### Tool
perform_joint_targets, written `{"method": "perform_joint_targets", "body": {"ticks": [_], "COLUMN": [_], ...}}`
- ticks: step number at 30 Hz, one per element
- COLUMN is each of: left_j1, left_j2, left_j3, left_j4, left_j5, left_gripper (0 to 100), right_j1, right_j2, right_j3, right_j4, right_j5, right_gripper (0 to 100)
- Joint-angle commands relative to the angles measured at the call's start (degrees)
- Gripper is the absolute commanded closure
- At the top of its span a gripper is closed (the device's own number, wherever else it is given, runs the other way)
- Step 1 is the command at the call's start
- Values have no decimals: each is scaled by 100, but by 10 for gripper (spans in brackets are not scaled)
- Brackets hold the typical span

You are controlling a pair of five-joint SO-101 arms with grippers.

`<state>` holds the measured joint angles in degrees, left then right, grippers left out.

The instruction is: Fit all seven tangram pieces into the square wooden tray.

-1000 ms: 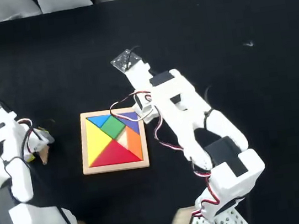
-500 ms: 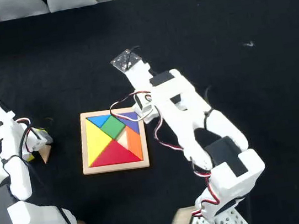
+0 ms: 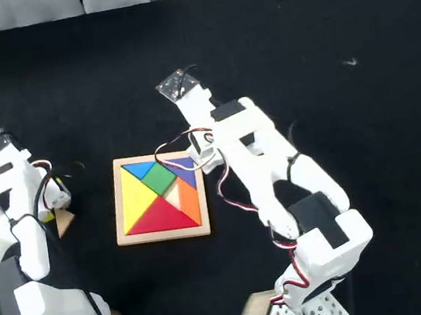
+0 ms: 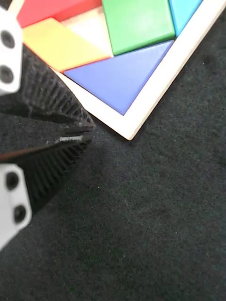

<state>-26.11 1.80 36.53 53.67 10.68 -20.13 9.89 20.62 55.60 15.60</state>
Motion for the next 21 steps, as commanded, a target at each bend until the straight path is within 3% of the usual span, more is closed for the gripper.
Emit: {"method": "perform_joint_targets", "body": {"ticks": [1, 6, 10, 16, 21], "left_j1": [259, 286, 242, 242, 66], "left_j2": [-536, -1556, -2242, -2365, -2356], "left_j3": [-418, -101, 593, 1684, 2053], "left_j4": [492, 519, 431, -703, -1336], "left_j5": [-62, -554, -923, -1934, -2004], "left_gripper": [894, 887, 745, 723, 723], "right_j1": [53, 53, 53, 53, 53], "right_j2": [-295, -303, -303, -303, -295], "right_j3": [-22, -22, -22, -22, -22], "right_j4": [-70, -53, -53, -44, -44], "right_j5": [53, 53, 70, 53, 44], "right_gripper": [987, 987, 987, 987, 987]}}
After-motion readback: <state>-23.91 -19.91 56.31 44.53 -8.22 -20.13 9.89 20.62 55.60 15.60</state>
